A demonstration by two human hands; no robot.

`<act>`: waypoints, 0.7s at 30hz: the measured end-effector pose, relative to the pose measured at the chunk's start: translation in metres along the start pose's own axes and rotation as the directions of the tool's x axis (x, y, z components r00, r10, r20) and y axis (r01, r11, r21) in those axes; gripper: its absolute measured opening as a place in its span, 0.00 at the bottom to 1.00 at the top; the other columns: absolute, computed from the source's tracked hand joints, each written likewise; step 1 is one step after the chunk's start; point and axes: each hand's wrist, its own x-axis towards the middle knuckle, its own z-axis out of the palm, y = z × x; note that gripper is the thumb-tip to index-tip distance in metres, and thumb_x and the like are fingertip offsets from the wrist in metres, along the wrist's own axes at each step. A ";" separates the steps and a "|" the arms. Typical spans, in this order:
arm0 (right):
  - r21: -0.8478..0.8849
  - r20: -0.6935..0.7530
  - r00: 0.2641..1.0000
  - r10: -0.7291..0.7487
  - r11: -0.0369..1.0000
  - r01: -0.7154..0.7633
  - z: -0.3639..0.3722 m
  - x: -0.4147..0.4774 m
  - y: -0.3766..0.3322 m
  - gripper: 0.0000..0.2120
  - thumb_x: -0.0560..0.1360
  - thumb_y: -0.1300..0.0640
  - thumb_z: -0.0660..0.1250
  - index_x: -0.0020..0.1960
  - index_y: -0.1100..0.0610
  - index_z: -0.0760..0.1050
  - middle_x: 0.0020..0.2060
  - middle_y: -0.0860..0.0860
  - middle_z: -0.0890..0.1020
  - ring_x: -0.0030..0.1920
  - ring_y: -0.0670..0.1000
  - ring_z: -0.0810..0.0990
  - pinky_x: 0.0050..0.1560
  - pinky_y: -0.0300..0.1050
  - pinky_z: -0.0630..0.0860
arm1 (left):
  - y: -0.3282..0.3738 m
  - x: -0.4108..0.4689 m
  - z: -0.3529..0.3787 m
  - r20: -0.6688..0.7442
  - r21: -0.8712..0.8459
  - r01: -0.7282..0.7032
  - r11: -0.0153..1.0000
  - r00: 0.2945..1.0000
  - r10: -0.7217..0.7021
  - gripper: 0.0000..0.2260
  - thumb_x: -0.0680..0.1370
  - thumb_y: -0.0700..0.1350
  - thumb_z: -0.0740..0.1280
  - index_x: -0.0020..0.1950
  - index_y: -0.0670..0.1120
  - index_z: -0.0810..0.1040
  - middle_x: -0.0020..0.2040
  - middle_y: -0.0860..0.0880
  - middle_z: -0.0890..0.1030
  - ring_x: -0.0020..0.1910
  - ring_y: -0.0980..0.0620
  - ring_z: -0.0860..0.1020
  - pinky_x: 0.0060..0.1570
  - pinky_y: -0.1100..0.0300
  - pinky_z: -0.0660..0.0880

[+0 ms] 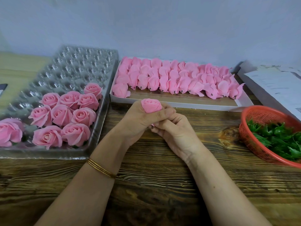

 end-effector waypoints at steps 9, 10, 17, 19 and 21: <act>0.043 0.057 0.996 0.068 0.997 -0.071 0.001 0.000 -0.004 0.11 0.69 0.66 0.67 0.35 0.56 0.84 0.32 0.50 0.82 0.38 0.46 0.81 0.42 0.36 0.79 | -0.002 0.000 0.001 -0.068 0.037 -0.032 0.999 0.997 0.035 0.14 0.73 0.46 0.70 0.50 0.36 0.81 0.40 0.47 0.83 0.40 0.52 0.79 0.40 0.59 0.76; 0.067 0.046 0.995 0.088 0.994 -0.091 0.001 0.000 -0.005 0.09 0.67 0.66 0.66 0.36 0.56 0.84 0.33 0.51 0.81 0.37 0.46 0.81 0.42 0.37 0.79 | -0.004 0.000 0.001 -0.095 0.055 -0.037 0.998 0.995 0.042 0.14 0.73 0.47 0.70 0.50 0.36 0.81 0.42 0.45 0.83 0.42 0.50 0.80 0.42 0.58 0.77; 0.160 -0.027 0.984 0.179 0.972 -0.172 -0.001 0.000 -0.009 0.19 0.68 0.52 0.63 0.55 0.59 0.80 0.43 0.55 0.82 0.43 0.50 0.80 0.49 0.45 0.78 | -0.010 0.002 0.004 -0.161 0.174 -0.060 0.983 0.983 0.088 0.09 0.71 0.46 0.72 0.47 0.41 0.84 0.39 0.51 0.85 0.40 0.56 0.83 0.40 0.64 0.79; 0.124 -0.072 0.980 0.188 0.976 -0.178 0.000 0.000 -0.010 0.20 0.70 0.48 0.65 0.57 0.58 0.80 0.48 0.57 0.83 0.47 0.52 0.80 0.51 0.47 0.78 | -0.012 0.002 0.004 -0.173 0.209 -0.065 0.976 0.980 0.102 0.07 0.74 0.40 0.73 0.49 0.38 0.83 0.39 0.50 0.85 0.39 0.57 0.83 0.38 0.65 0.79; 0.083 -0.104 0.975 0.194 0.979 -0.186 0.002 0.000 -0.011 0.18 0.70 0.47 0.66 0.54 0.55 0.82 0.48 0.55 0.85 0.48 0.52 0.82 0.50 0.46 0.79 | -0.014 0.003 0.005 -0.173 0.286 -0.076 0.955 0.976 0.130 0.07 0.75 0.35 0.73 0.52 0.38 0.82 0.40 0.50 0.84 0.39 0.59 0.82 0.39 0.67 0.78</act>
